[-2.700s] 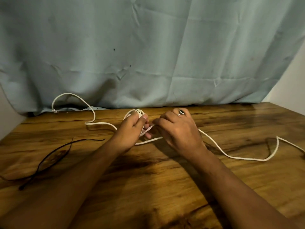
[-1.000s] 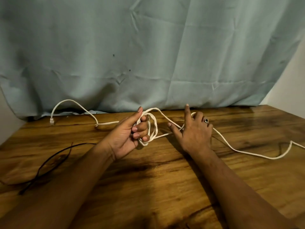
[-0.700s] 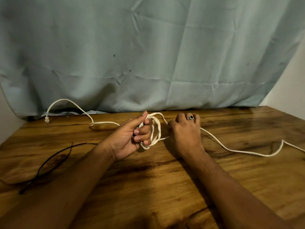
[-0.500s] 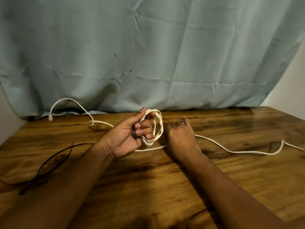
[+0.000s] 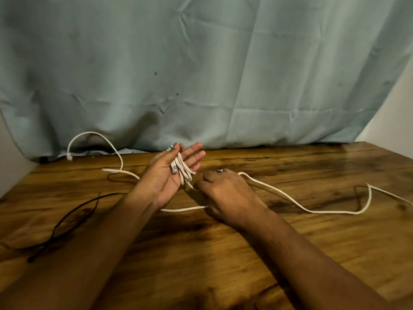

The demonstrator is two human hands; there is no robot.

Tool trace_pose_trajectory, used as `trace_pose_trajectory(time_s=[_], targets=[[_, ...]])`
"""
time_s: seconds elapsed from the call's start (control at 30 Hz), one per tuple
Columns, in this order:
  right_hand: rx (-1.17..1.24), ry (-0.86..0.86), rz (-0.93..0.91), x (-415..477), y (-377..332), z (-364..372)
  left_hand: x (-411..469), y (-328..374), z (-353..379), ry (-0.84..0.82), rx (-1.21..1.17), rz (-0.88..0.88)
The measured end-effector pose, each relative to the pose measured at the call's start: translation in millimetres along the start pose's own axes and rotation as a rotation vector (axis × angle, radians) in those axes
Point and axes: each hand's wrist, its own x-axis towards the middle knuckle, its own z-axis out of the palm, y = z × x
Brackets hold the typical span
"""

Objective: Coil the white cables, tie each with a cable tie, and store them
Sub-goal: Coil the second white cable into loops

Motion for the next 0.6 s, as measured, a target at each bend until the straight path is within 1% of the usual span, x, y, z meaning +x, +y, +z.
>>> trace_pose_trajectory(time_s=[0.07,0.17,0.23,0.37,0.43,0.47,0.53,0.6], targets=[[0.052,0.043,-0.016,-2.2,0.0,-3.0,-0.4,-4.9,-0.7,0.008,0.142,0.037],[0.155,-0.002,0.0,-5.3,-2.2,-7.5,-3.9,-13.6,1.6,-0.01,0.365,0.057],[0.197,-0.016,0.023,-7.3,-1.4,-8.2,-7.2,-18.6,5.8,-0.015,0.465,0.059],[0.289,0.042,0.047,-9.7,-2.9,-9.4,-7.1,-23.7,0.9,0.002,0.626,0.101],[0.372,0.074,0.053,-9.6,-5.0,-9.4,-6.3,-23.7,-5.4,0.042,0.723,0.112],[0.405,0.088,0.063,-9.4,-5.2,-8.7,-5.9,-24.1,-7.8,0.058,0.749,0.103],[0.436,0.105,0.09,-9.6,-4.2,-5.7,-6.5,-24.8,-9.0,0.069,0.723,0.073],[0.407,0.139,0.12,-10.5,-2.9,-3.0,-6.5,-24.6,-7.9,0.066,0.688,0.061]])
